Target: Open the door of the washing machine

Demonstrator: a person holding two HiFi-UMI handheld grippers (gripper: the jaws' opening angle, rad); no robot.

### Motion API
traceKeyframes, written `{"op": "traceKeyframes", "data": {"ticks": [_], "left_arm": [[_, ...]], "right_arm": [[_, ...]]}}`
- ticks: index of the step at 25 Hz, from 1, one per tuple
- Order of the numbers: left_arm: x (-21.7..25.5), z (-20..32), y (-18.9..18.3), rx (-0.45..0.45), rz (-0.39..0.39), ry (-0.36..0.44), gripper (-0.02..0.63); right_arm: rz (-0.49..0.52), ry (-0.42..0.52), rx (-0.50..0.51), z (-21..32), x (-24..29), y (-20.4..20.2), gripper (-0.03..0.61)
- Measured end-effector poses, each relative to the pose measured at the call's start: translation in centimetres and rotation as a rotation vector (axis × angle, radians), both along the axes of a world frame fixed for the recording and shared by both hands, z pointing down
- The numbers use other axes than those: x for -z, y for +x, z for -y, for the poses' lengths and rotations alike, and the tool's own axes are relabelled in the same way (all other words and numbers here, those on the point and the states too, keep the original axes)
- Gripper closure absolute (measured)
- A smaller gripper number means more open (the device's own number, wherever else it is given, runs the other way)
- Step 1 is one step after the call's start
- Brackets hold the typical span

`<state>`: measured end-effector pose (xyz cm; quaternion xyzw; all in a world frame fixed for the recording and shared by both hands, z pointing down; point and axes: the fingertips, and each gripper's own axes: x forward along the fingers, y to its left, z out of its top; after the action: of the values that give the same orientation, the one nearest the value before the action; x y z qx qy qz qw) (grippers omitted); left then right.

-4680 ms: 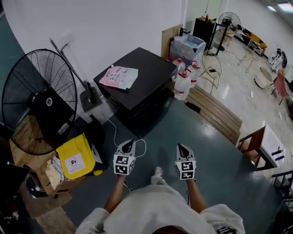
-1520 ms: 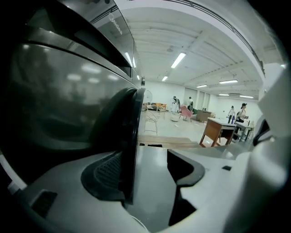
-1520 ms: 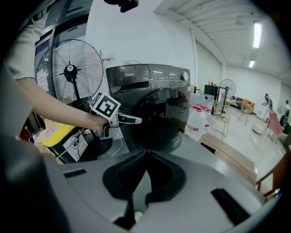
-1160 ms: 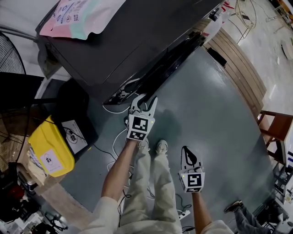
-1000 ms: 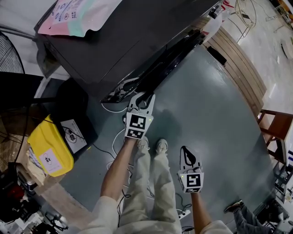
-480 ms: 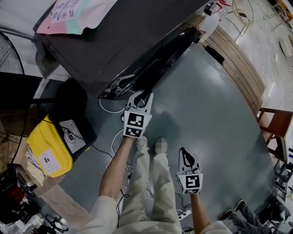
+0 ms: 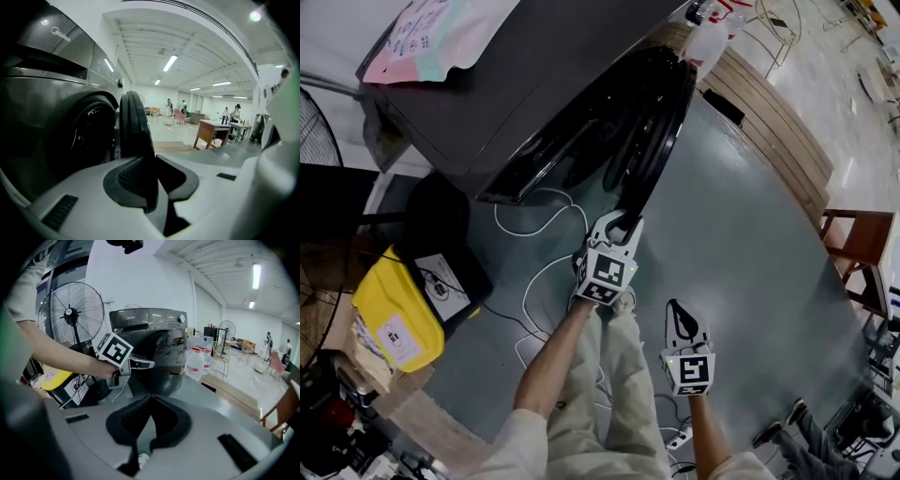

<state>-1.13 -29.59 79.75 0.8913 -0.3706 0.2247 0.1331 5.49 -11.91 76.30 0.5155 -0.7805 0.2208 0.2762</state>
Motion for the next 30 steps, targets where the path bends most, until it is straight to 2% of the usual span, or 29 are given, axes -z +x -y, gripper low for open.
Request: {"op": "traceKeyframes", "data": {"ticks": [13, 30], "left_arm": [[-0.3, -2.2, 8.2, -0.115, -0.007, -0.035, 0.514], [-0.5, -3.3, 20.0, -0.224, -0.032, -0.069, 0.494]], "right_arm": [[0.008, -0.016, -0.190, -3.4, -0.2, 6.1, 0.578], [0.026, -0.013, -0.336, -5.1, -0.6, 14.3, 0.580]]}}
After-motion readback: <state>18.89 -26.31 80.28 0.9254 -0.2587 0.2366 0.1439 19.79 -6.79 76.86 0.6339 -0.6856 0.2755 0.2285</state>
